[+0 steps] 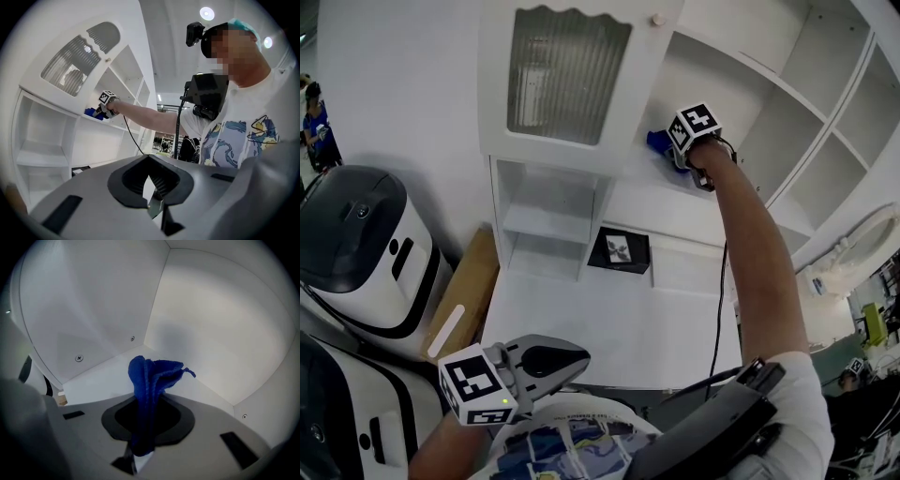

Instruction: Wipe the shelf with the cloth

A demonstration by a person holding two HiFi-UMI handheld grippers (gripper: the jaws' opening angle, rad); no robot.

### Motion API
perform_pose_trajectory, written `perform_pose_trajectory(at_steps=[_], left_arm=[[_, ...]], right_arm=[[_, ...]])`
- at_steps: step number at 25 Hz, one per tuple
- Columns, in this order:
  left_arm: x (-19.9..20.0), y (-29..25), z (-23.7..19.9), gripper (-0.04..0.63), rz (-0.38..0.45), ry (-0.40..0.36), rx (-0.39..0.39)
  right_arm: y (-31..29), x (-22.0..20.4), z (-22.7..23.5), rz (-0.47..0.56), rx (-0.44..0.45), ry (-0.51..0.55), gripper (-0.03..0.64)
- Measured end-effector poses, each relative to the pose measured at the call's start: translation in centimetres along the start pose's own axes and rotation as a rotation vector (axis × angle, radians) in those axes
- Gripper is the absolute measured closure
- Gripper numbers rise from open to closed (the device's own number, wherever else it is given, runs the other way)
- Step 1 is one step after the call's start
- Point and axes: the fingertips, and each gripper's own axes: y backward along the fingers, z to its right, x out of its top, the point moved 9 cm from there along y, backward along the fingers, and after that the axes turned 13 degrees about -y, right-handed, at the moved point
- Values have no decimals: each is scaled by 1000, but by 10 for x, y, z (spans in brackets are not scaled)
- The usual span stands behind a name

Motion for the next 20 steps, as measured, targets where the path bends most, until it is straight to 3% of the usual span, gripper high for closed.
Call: perform_pose_trajectory(at_steps=[13, 20], left_arm=[[-4, 25, 0, 592, -6, 5, 51], [-4, 23, -5, 592, 3, 6, 38]], right_arm=[[-7, 23, -59, 20, 120, 14, 548], [-3, 24, -56, 37, 176, -38, 548]])
